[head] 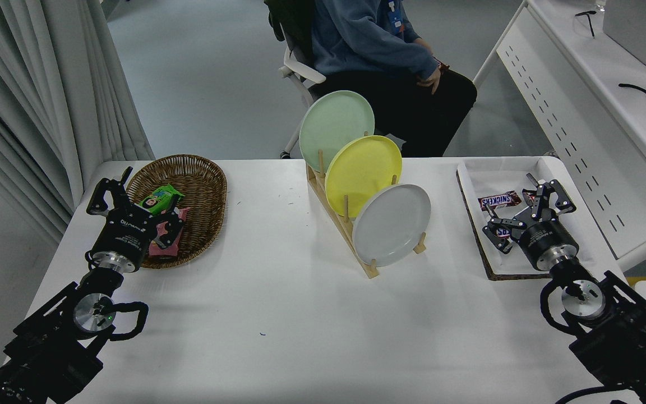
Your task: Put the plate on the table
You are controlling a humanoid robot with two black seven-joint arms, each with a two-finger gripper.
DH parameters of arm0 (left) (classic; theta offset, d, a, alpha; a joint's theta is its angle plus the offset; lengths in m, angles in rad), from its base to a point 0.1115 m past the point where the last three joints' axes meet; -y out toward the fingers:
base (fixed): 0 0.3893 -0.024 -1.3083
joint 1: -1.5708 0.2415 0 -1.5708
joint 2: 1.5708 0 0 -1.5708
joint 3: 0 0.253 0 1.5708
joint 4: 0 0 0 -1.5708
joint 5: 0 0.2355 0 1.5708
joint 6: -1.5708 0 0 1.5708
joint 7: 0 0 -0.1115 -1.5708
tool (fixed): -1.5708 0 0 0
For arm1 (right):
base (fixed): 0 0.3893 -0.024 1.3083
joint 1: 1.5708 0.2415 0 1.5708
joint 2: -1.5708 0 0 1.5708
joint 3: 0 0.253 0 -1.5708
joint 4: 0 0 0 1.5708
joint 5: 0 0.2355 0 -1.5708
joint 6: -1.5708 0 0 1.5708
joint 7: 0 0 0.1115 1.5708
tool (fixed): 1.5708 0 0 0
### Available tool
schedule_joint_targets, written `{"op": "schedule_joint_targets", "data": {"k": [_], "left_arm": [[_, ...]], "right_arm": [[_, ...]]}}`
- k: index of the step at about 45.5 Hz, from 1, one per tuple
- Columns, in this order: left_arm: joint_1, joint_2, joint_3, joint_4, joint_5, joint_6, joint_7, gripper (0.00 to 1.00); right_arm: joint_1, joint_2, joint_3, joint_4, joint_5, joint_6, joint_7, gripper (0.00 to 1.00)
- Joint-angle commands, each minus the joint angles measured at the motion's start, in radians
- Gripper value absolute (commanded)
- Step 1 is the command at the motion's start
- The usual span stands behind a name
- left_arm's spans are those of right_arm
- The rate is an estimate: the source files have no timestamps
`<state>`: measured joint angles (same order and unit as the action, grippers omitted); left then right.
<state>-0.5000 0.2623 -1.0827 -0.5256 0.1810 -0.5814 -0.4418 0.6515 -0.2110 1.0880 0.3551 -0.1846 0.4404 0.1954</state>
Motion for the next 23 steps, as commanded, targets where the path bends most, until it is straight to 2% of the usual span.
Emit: {"op": "schedule_joint_targets", "data": {"k": [1, 15, 18, 23], "left_arm": [[0.000, 0.000, 0.000, 0.001, 0.000, 0.000, 0.000, 1.00], [0.000, 0.000, 0.000, -0.001, 0.000, 0.000, 0.000, 1.00], [0.000, 0.000, 0.000, 0.001, 0.000, 0.000, 0.000, 1.00], [0.000, 0.000, 0.000, 0.001, 0.000, 0.000, 0.000, 1.00]], "right_arm": [[0.060, -0.047, -0.206, 0.004, 0.000, -0.025, -0.005, 1.00], [0.181, -0.129, -0.624, 0.039, 0.131, -0.040, -0.005, 1.00], [0.204, -0.171, -0.726, 0.085, 0.135, -0.038, -0.005, 1.00], [0.220, -0.283, -0.847, 0.235, 0.243, -0.040, -0.007, 1.00]]}}
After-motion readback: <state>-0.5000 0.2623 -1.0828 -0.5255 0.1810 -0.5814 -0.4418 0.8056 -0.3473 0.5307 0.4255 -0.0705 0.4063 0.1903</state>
